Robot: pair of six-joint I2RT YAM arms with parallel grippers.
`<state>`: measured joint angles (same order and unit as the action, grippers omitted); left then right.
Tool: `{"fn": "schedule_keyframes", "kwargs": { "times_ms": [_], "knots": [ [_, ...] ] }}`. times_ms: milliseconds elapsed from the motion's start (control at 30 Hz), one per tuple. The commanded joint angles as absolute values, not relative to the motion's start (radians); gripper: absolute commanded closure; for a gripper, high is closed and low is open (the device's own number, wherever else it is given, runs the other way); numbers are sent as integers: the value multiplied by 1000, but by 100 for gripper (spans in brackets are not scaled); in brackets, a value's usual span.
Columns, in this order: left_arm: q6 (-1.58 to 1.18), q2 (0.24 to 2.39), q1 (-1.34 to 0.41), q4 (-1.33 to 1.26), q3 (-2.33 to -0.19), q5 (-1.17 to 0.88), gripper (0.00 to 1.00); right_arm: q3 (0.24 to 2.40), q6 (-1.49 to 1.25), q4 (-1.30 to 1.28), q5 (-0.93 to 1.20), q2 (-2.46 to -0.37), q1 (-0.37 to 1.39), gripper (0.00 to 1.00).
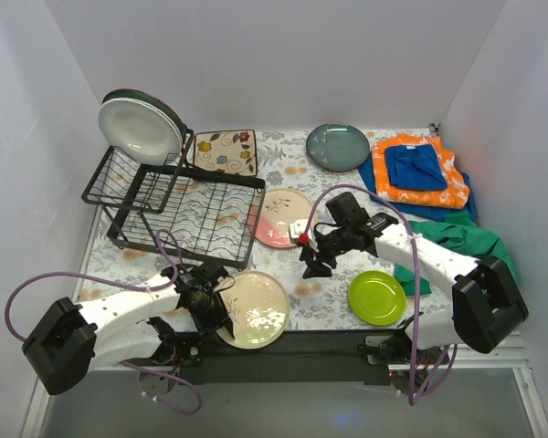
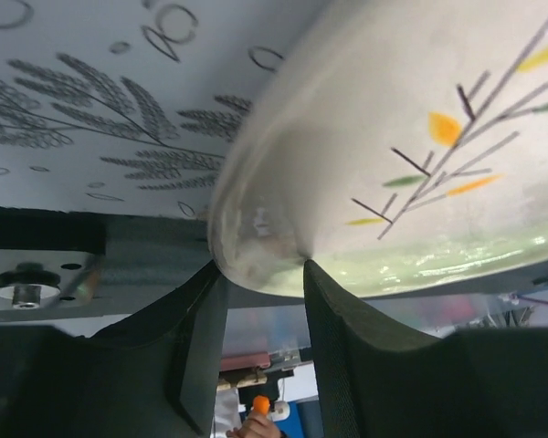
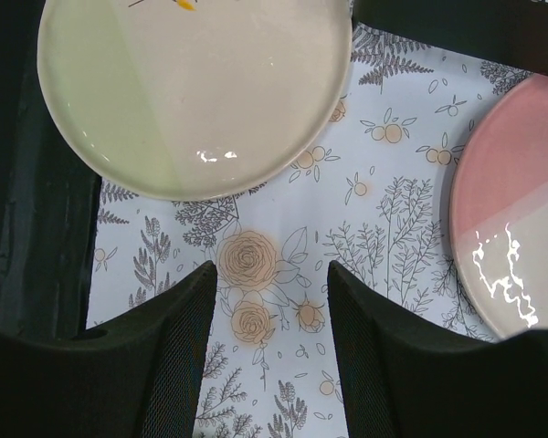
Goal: Load the plates into the dish rack
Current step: Grab a plate with the left arm
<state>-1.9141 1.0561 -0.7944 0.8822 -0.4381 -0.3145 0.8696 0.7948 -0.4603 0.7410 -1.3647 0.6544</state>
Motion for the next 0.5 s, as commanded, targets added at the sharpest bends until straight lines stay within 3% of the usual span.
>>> {"fn": "schedule_keyframes", "kwargs": {
  "times_ms": [0,67,467],
  "knots": [
    [-1966,1055,-802,845,-414,-253,64,882,775,-439,776,-1328,647,42],
    [-1976,1042,-802,836,-402,-258,65,882,775,-437,778,-1324,647,42],
    [-1958,963,-810,810,-374,-284,92,894,767,-437,798,-1322,646,42]
  ]
}}
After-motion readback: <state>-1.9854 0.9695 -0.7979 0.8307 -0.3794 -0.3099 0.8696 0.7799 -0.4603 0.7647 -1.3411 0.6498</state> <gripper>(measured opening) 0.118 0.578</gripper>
